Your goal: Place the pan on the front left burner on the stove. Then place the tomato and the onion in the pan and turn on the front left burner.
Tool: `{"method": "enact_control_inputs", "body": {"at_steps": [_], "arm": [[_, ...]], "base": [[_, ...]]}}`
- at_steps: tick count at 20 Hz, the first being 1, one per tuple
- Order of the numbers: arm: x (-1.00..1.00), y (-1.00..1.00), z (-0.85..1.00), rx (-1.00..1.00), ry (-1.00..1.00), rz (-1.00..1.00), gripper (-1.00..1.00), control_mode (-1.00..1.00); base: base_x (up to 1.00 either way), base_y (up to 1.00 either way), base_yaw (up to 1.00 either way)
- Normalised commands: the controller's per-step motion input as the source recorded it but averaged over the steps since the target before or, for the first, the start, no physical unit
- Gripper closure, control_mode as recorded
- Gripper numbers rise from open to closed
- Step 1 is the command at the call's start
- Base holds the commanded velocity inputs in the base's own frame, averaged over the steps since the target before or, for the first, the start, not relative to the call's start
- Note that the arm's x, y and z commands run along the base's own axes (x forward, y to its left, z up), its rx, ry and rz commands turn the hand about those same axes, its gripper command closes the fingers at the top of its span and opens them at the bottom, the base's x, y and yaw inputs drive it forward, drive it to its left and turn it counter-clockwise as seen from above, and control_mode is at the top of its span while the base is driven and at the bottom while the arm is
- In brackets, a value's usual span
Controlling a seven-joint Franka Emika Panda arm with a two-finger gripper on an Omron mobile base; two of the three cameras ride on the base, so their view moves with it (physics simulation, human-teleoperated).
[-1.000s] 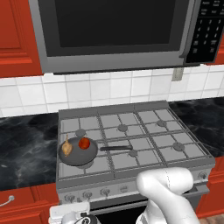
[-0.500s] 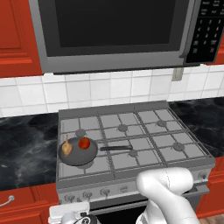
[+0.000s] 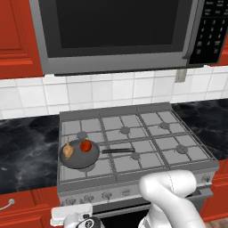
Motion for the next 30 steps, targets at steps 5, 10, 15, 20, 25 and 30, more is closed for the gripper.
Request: {"method": "enact_control_inputs", "body": {"at_steps": [5, 10, 15, 20, 25, 30], "arm": [[0.0, -0.12, -0.04, 0.0, 0.0, 0.0, -1.0, -1.0], [0.0, 0.02, 0.0, 0.0, 0.0, 0.0, -1.0, -1.0], [0.0, 0.11, -0.05, 0.0, 0.0, 0.0, -1.0, -1.0], [0.0, 0.13, -0.34, 0.0, 0.0, 0.0, -1.0, -1.0], [0.08, 0.07, -0.19, 0.0, 0.0, 0.0, -1.0, -1.0], [0.01, 0.02, 0.07, 0.0, 0.0, 0.0, -1.0, -1.0]], "base": [[0.0, 0.0, 0.0], [0.0, 0.0, 0.0], [0.0, 0.0, 0.0], [0.0, 0.0, 0.0], [0.0, 0.0, 0.0], [0.0, 0.0, 0.0]]}}
